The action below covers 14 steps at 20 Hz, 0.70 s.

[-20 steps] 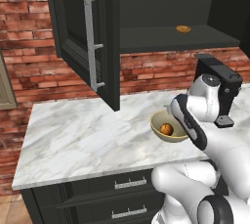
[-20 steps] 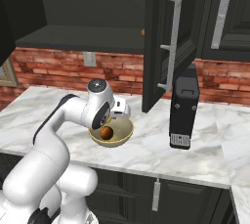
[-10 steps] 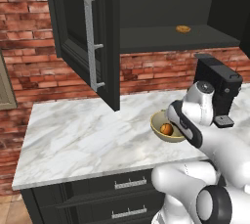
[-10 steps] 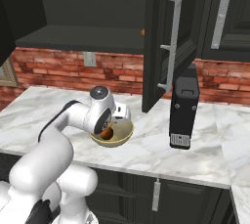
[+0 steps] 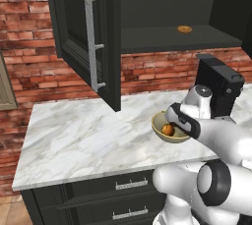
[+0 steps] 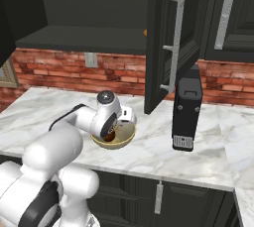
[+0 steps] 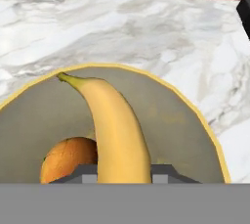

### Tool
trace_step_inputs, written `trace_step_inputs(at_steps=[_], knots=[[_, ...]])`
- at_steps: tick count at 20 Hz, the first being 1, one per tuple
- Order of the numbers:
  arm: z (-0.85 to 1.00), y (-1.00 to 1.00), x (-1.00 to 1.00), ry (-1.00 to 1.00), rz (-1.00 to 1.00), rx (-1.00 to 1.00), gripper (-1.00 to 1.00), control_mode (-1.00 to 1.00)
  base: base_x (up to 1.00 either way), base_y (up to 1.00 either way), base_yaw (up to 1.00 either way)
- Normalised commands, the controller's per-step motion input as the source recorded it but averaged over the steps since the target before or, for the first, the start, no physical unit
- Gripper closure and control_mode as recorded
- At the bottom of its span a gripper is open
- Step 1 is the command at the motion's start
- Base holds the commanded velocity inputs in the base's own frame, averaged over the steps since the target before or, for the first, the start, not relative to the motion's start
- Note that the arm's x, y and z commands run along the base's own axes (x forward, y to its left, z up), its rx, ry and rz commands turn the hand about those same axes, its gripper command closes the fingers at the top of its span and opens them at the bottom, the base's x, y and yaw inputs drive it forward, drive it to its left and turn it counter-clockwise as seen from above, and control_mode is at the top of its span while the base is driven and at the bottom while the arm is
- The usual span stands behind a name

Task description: Open the cabinet. Pick the banana and orange from the cabinet and place them into the bowl. Then close the cabinet.

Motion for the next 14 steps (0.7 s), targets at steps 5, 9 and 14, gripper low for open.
trace_step_inputs(at_steps=[5, 9, 14], knots=[[-0.20, -0.18, 0.13, 0.00, 0.03, 0.00, -1.00, -1.00, 0.00, 0.00, 0.00], [0.00, 0.00, 0.00, 0.00, 0.00, 0.00, -1.00, -1.00, 0.00, 0.00, 0.00], [0.00, 0.00, 0.00, 0.00, 0.00, 0.00, -1.00, -1.00, 0.00, 0.00, 0.00]])
